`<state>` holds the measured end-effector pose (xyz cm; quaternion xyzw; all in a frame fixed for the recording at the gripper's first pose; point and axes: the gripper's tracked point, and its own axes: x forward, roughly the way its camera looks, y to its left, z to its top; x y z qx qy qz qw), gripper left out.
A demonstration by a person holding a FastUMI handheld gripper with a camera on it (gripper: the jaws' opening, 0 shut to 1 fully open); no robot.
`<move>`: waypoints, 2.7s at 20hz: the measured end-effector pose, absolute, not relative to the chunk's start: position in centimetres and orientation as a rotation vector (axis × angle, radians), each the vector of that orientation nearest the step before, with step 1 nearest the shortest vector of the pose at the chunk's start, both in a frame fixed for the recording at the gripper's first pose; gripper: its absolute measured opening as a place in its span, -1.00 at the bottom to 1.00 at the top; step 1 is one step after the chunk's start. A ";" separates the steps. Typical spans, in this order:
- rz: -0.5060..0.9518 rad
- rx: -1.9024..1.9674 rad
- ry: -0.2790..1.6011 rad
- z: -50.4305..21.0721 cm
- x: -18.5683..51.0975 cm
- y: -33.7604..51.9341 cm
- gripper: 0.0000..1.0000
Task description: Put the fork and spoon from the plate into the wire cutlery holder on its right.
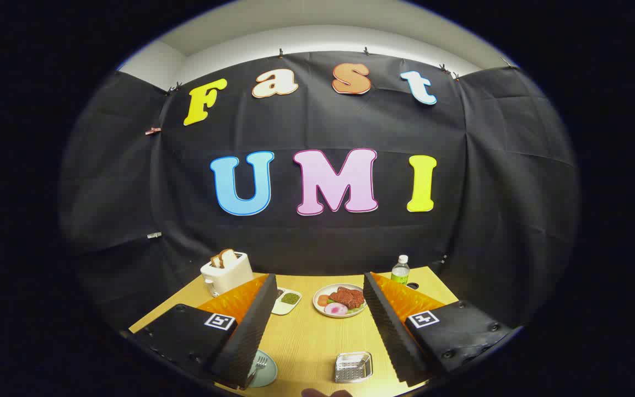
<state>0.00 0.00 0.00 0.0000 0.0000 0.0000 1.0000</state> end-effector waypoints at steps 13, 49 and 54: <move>-0.030 -0.010 0.061 -1.9 -0.2 0.0 0.95; 0.195 -0.200 0.979 -34.7 -3.0 15.0 0.96; 0.153 -0.130 1.117 -38.1 -3.0 15.2 0.90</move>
